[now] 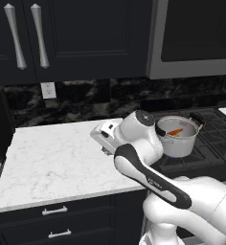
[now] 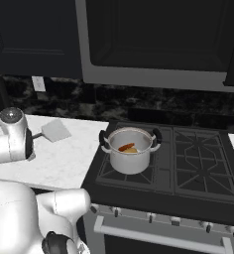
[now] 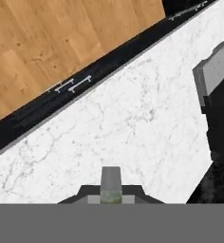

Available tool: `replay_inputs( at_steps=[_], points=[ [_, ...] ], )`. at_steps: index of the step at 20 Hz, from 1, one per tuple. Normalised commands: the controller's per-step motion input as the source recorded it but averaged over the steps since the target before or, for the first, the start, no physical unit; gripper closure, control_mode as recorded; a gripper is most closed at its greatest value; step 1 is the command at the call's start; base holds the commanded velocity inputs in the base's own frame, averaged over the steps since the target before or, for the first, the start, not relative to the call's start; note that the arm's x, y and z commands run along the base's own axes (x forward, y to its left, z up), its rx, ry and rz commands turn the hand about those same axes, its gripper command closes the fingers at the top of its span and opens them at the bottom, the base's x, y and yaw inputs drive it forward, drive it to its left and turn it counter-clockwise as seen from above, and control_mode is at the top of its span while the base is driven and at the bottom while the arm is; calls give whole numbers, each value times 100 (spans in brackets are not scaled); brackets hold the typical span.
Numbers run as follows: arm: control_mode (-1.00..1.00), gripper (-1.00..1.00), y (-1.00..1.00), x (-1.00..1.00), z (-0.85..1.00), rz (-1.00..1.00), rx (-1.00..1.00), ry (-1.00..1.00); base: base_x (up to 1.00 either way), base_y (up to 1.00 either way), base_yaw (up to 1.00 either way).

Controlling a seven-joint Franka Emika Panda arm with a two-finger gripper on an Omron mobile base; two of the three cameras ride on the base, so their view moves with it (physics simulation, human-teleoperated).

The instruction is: Put the potato and carrot in the pot. Retrieve the spatula and lightly stir the vegetables in the pot.

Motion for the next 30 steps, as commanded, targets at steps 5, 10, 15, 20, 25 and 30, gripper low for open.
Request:
replay_inputs(
  at_steps=[5, 10, 15, 20, 25, 30],
  points=[
    [-100, 100, 0, -45, 100, -40, 54, 3, 0, 0, 0],
    [-100, 100, -27, -61, 88, -45, 62, 14, 0, 0, 0],
    [-100, 100, -52, -62, 75, -50, 69, 24, 0, 0, 0],
    [-100, 100, -89, -41, 43, -39, 51, 10, 0, 0, 0],
    [-100, 100, -100, -9, 1, -36, 38, 6, 0, 0, 0],
    [-100, 100, -100, 21, 0, -28, 39, 7, 0, 0, 0]
  ],
)
